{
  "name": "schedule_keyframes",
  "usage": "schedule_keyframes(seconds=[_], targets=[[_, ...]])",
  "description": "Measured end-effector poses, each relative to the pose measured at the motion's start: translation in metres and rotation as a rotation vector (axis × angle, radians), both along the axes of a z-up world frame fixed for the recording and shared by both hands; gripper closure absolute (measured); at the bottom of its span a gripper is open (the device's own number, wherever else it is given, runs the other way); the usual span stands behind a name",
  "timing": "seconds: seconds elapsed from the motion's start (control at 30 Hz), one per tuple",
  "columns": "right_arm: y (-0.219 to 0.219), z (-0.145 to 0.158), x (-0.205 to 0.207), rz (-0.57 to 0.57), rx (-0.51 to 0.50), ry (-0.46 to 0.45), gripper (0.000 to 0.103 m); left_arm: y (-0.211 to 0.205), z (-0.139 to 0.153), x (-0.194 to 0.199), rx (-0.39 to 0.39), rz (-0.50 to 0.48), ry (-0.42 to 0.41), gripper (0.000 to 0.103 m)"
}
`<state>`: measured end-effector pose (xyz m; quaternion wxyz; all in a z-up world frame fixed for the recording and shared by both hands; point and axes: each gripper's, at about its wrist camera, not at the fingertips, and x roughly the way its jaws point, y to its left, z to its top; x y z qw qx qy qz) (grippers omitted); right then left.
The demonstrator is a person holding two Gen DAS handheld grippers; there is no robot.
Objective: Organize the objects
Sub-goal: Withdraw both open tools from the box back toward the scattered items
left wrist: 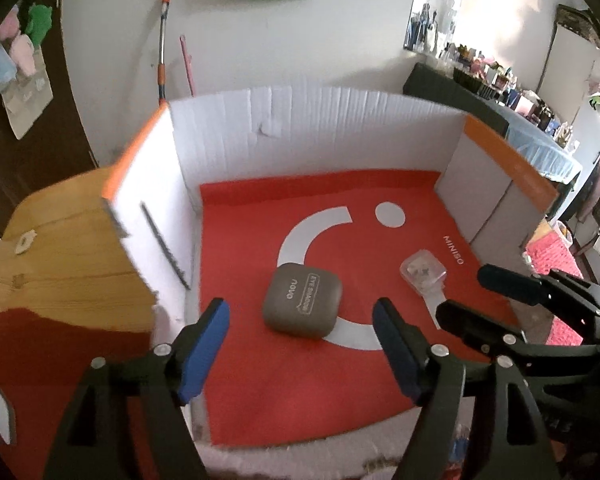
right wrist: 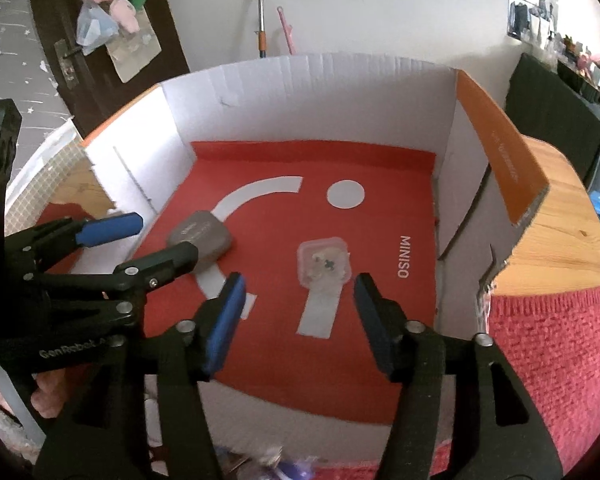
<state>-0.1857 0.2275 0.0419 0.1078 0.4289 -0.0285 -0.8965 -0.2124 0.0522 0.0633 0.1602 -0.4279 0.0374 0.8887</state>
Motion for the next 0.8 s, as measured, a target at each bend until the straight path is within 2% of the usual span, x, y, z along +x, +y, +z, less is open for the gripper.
schedule_keyframes(seconds=[0.1,0.17,0.27,0.4,0.47,0.6,0.7,0.8], targets=[[0.0,0.005,0.01,0.0,-0.014,0.015,0.046,-0.005,0.008,0.011,-0.003,0.0,0.032,0.024],[-0.001,0.009,0.017,-0.002,-0.013,0.027,0.039,-0.007,0.012,0.018,-0.005,-0.002,0.046,0.024],[0.0,0.014,0.029,-0.005,-0.012,0.047,0.036,-0.011,0.017,0.029,-0.008,-0.004,0.065,0.022],[0.002,0.016,0.042,-0.009,-0.024,0.056,0.035,-0.016,0.023,0.044,-0.005,-0.005,0.089,0.016],[0.003,0.018,0.05,-0.01,-0.028,0.065,0.029,-0.019,0.026,0.051,0.003,-0.011,0.095,0.012],[-0.001,0.021,0.065,0.012,-0.025,0.082,0.027,-0.024,0.029,0.063,0.023,-0.019,0.1,0.011],[-0.003,0.021,0.075,0.019,-0.028,0.087,0.019,-0.026,0.031,0.073,0.021,-0.016,0.111,0.004],[-0.004,0.021,0.085,0.018,-0.033,0.093,0.018,-0.028,0.031,0.082,0.011,-0.008,0.131,0.003]])
